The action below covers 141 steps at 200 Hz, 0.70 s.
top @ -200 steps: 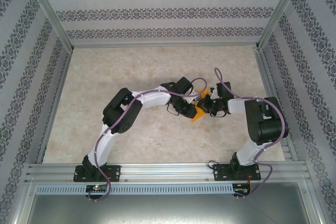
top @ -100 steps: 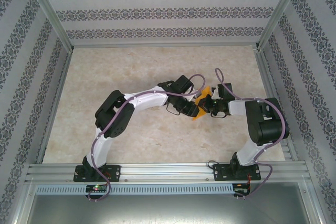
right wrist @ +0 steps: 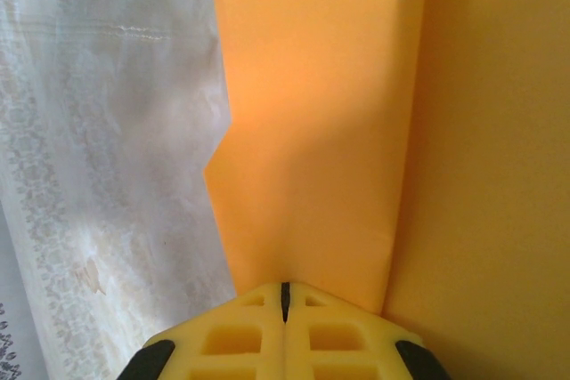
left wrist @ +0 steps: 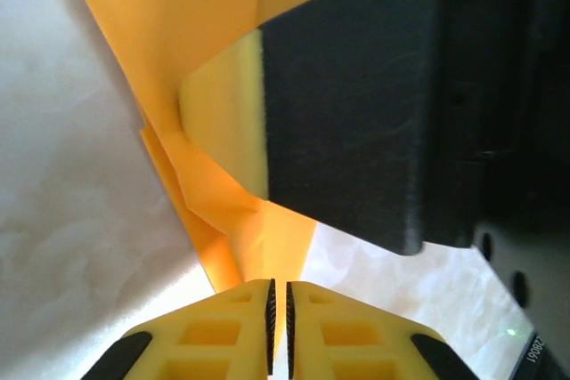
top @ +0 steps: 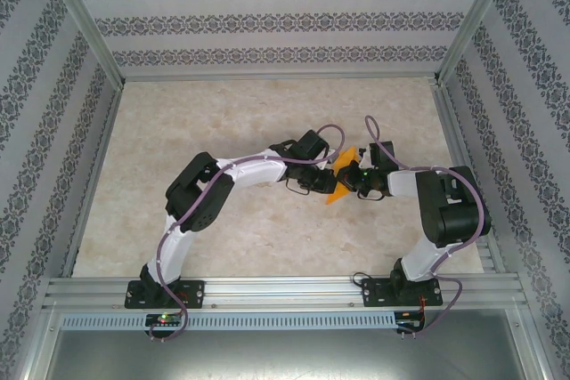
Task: Fold a paper plane with a square sheet of paper (pick it up from the middle)
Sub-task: Fourth fold the wing at the center of the table.
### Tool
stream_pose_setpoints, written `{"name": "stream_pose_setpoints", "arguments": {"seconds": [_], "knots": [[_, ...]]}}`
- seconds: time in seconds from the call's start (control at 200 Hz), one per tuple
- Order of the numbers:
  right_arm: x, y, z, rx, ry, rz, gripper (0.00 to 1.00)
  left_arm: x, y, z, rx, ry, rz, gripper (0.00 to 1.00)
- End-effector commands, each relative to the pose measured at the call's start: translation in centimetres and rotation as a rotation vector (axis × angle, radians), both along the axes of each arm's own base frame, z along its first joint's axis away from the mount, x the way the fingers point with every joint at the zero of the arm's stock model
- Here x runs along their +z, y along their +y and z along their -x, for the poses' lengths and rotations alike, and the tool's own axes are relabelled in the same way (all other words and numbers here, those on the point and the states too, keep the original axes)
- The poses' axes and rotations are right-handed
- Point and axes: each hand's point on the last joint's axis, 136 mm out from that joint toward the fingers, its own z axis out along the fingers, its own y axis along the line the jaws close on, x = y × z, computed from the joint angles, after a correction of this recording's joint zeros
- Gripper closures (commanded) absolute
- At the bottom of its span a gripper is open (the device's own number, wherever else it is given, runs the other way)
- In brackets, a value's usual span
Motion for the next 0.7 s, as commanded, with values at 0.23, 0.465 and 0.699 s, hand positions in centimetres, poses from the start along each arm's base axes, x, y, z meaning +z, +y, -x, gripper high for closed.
{"name": "stream_pose_setpoints", "arguments": {"seconds": [0.23,0.465,0.699], "knots": [[-1.4,-1.0,1.4,-0.033,0.078,0.026,0.97,-2.9,0.2,0.2,0.004,0.036,-0.024,0.88],[-1.3,-0.9,1.2,-0.031,0.075,0.021,0.97,-4.3,0.6,1.2,-0.019,0.055,-0.062,0.9],[-1.3,-0.9,1.1,-0.035,0.073,0.025,0.97,-4.8,0.7,2.5,-0.056,0.055,-0.096,0.92]]}}
